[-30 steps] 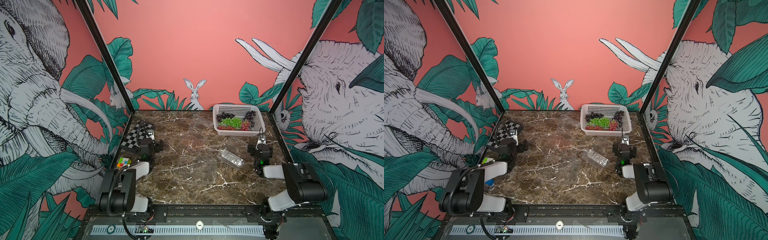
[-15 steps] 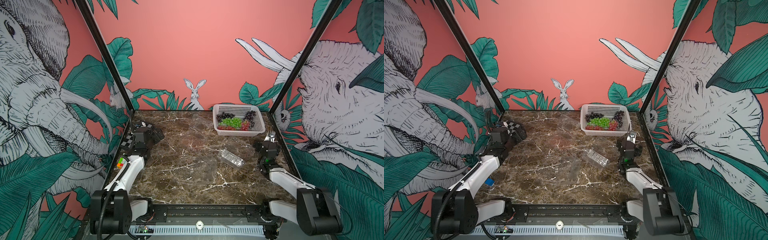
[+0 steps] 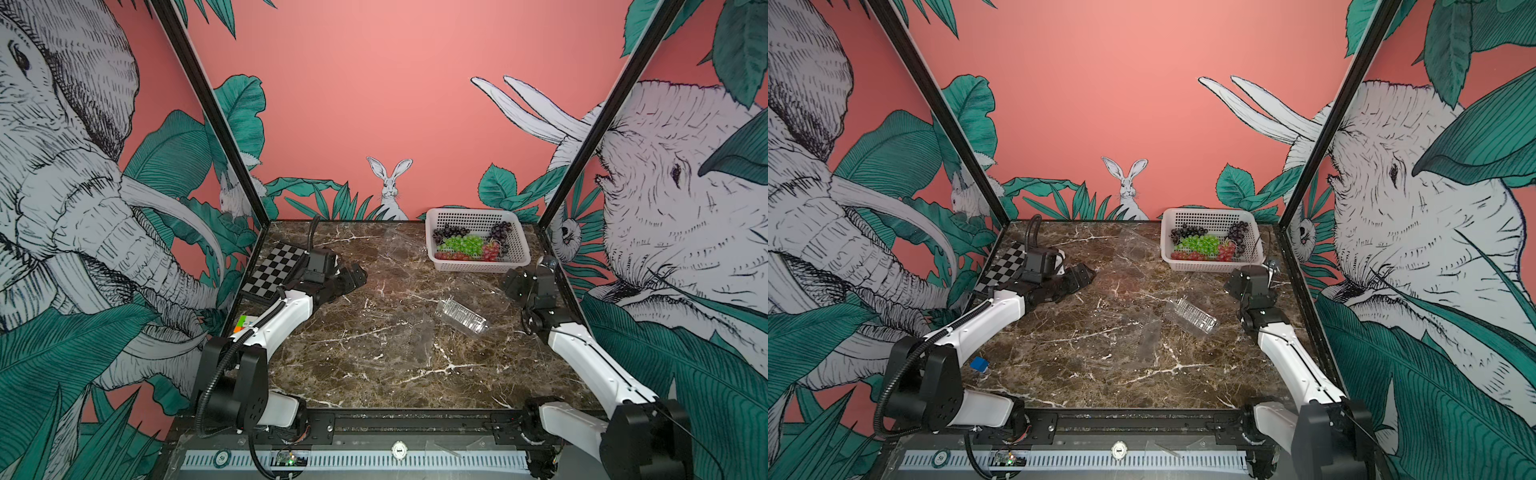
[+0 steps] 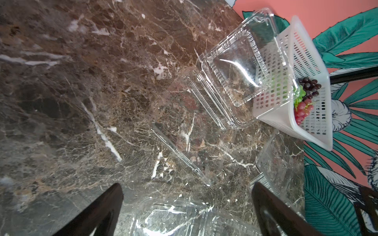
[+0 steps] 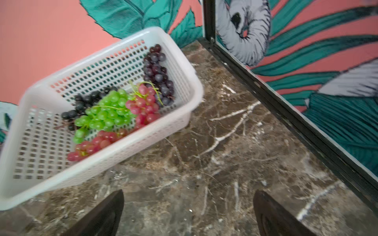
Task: Pack grapes into containers
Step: Adjust the packing box at the center of the board.
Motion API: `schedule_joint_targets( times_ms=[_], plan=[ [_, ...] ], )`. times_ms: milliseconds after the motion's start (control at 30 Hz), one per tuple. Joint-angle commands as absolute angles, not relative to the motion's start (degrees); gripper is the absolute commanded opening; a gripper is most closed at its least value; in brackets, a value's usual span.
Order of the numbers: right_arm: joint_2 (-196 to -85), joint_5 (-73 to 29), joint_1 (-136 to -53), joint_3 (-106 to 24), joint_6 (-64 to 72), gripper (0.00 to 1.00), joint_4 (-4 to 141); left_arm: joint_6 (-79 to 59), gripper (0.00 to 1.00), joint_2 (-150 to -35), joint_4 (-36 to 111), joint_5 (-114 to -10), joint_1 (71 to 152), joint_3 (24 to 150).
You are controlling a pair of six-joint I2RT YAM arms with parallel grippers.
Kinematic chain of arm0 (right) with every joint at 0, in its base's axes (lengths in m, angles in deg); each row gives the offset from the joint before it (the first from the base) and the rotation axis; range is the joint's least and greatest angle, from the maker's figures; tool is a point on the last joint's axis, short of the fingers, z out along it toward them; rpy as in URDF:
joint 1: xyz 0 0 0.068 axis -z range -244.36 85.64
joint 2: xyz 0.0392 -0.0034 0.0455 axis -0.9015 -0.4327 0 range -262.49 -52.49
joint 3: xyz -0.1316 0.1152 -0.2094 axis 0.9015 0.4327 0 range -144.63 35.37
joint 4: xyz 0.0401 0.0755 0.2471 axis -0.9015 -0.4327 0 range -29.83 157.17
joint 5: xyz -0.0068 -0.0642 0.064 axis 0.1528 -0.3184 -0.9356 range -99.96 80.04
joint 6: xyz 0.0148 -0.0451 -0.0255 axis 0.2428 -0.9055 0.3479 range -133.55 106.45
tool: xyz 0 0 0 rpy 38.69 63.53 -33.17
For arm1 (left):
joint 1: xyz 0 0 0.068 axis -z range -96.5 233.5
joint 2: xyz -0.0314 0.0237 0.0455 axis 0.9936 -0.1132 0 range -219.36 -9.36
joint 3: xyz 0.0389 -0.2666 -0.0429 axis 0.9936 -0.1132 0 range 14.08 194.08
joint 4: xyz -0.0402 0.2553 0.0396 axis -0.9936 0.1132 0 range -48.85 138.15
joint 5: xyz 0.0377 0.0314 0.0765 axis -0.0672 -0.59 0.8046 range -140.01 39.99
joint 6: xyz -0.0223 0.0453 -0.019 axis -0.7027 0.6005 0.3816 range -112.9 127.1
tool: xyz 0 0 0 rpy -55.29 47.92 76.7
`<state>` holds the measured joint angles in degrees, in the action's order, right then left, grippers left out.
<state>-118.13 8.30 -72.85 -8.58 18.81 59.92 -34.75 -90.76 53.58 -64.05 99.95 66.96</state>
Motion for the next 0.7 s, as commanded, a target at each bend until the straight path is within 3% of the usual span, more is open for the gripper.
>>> schedule_joint_targets(
  times_ms=[0, 300, 667],
  plan=[
    [-122.3, 6.8, -76.7, -17.0, 19.3, 0.98, 50.1, -37.0, 1.0, -90.6, 58.1, -66.3, 99.8, 70.2],
    [-141.7, 14.2, -93.7, -43.3, 2.6, 0.98, 42.6, -48.9, 1.0, -85.9, 44.3, -68.6, 99.8, 59.3],
    [-164.5, 11.7, -100.4, -66.4, -11.7, 0.94, 38.4, -48.3, 0.99, -90.0, 45.6, -73.5, 99.8, 60.9]
  ],
)
